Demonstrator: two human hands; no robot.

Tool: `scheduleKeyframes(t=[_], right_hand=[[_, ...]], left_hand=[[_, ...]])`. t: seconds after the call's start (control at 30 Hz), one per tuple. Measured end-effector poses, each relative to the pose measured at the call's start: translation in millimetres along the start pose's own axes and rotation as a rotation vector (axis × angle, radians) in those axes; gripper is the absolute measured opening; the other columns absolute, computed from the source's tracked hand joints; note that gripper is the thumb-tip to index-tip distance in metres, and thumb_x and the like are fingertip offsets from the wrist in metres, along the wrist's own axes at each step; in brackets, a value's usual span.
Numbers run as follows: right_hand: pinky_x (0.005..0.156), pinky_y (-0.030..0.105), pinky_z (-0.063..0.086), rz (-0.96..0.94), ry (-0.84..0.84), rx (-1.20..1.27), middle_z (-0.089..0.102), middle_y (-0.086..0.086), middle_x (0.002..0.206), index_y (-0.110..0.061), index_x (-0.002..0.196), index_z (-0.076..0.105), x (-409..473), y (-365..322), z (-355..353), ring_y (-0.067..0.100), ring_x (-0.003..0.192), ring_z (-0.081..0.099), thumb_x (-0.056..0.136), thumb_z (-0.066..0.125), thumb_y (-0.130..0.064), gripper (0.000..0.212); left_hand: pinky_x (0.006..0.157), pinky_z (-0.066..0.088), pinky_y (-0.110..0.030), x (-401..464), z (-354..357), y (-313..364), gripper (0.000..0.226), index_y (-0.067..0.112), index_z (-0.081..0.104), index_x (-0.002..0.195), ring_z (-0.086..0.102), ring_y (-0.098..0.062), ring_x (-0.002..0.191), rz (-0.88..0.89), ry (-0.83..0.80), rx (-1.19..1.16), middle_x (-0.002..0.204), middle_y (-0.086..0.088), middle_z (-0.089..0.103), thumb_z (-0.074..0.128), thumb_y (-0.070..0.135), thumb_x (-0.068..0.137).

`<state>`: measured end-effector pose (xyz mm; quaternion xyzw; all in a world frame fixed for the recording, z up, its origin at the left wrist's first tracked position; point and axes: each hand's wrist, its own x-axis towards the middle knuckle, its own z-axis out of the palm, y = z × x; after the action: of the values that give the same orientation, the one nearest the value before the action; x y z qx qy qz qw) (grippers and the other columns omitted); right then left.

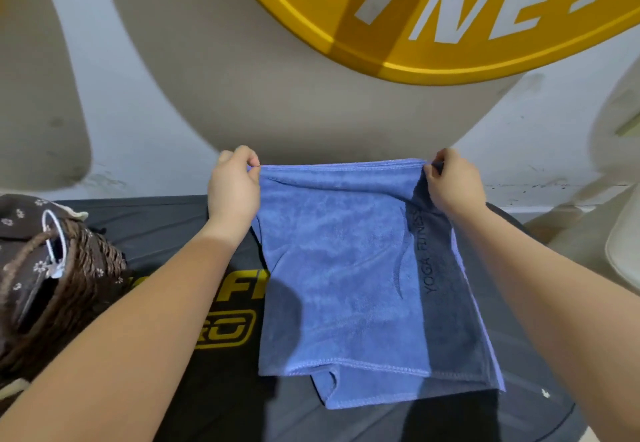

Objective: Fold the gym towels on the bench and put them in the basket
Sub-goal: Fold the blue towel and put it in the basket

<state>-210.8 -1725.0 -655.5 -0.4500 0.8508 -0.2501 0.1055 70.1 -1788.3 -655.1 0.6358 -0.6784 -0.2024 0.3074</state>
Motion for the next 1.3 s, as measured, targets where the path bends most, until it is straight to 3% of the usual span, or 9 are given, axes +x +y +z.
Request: scheduleKeyframes(t=[0.13, 0.3, 0.37, 0.63, 0.73, 0.87, 1.0, 1.13, 1.3], right_hand=[[0.104, 0.046, 0.032, 0.0, -0.036, 0.018, 0.041, 0.019, 0.14, -0.006, 0.138, 0.035, -10, 0, 5, 0.039, 0.128, 0.037, 0.094, 0.048, -0.022, 0.048], [0.097, 0.039, 0.037, -0.195, -0.113, -0.035, 0.046, 0.019, 0.132, -0.001, 0.124, 0.051, -59, 26, -4, 0.036, 0.119, 0.045, 0.088, 0.051, -0.007, 0.036], [0.091, 0.034, 0.039, -0.231, -0.149, -0.064, 0.049, 0.018, 0.126, 0.0, 0.117, 0.055, -81, 34, -9, 0.033, 0.114, 0.049, 0.089, 0.051, -0.007, 0.029], [0.082, 0.039, 0.043, 0.042, -0.107, 0.04, 0.04, 0.016, 0.131, -0.005, 0.122, 0.046, -149, 36, -27, 0.033, 0.103, 0.051, 0.09, 0.054, -0.013, 0.035], [0.078, 0.033, 0.042, 0.278, -0.139, 0.172, 0.046, 0.012, 0.118, -0.004, 0.114, 0.047, -166, 40, -37, 0.024, 0.091, 0.049, 0.084, 0.066, -0.02, 0.039], [0.042, 0.027, 0.04, 0.407, -0.264, 0.285, 0.05, 0.01, 0.073, -0.007, 0.08, 0.05, -180, 46, -48, 0.024, 0.067, 0.05, 0.08, 0.07, -0.019, 0.024], [0.031, 0.017, 0.035, 0.438, -0.4, 0.242, 0.045, 0.01, 0.058, -0.003, 0.069, 0.049, -188, 51, -57, 0.019, 0.049, 0.044, 0.084, 0.063, -0.013, 0.023], [0.032, 0.016, 0.04, 0.408, -0.494, 0.278, 0.045, 0.008, 0.066, -0.01, 0.066, 0.043, -187, 55, -61, 0.018, 0.052, 0.045, 0.092, 0.053, -0.011, 0.028], [0.046, 0.023, 0.051, 0.299, -0.567, 0.103, 0.051, 0.01, 0.079, -0.013, 0.072, 0.04, -188, 53, -62, 0.021, 0.06, 0.056, 0.097, 0.044, -0.013, 0.025]], left_hand=[[0.086, 0.035, -0.02, -18, 2, -4, 0.044, 0.01, 0.042, 0.136, 0.053, -0.023, 0.091, 0.044, -0.116, -0.044, 0.141, -0.009, 0.035, 0.045, 0.005, 0.093], [0.075, 0.044, -0.034, -68, -5, -8, 0.002, 0.014, 0.057, 0.086, 0.046, -0.017, 0.071, 0.162, -0.216, -0.002, 0.08, 0.008, 0.044, 0.056, 0.014, 0.088], [0.07, 0.043, -0.036, -90, -11, -8, 0.012, 0.018, 0.051, 0.078, 0.047, -0.021, 0.07, 0.19, -0.251, 0.038, 0.073, 0.008, 0.038, 0.058, 0.02, 0.088], [0.082, 0.049, -0.04, -163, -39, -3, 0.063, 0.01, 0.039, 0.124, 0.058, -0.027, 0.105, -0.097, -0.52, 0.07, 0.119, -0.006, 0.057, 0.068, 0.043, 0.079], [0.07, 0.043, -0.029, -179, -44, 5, 0.069, 0.006, 0.033, 0.128, 0.055, -0.02, 0.103, -0.192, -0.566, -0.092, 0.117, -0.002, 0.052, 0.075, 0.025, 0.077], [0.05, 0.035, -0.012, -188, -46, 7, 0.065, 0.011, 0.033, 0.132, 0.052, -0.009, 0.081, -0.26, -0.459, -0.272, 0.112, -0.003, 0.055, 0.07, 0.009, 0.079], [0.053, 0.041, -0.009, -195, -52, 8, 0.062, 0.021, 0.031, 0.137, 0.057, -0.009, 0.082, -0.112, -0.492, -0.273, 0.117, -0.009, 0.055, 0.062, 0.006, 0.085], [0.076, 0.033, -0.017, -195, -66, 15, 0.056, 0.023, 0.035, 0.137, 0.046, -0.029, 0.121, 0.101, -0.457, -0.107, 0.131, -0.011, 0.047, 0.057, 0.004, 0.088], [0.082, 0.031, -0.018, -196, -87, 12, 0.046, 0.013, 0.052, 0.129, 0.049, -0.028, 0.106, 0.305, -0.412, 0.186, 0.104, -0.009, 0.047, 0.051, -0.004, 0.087]])
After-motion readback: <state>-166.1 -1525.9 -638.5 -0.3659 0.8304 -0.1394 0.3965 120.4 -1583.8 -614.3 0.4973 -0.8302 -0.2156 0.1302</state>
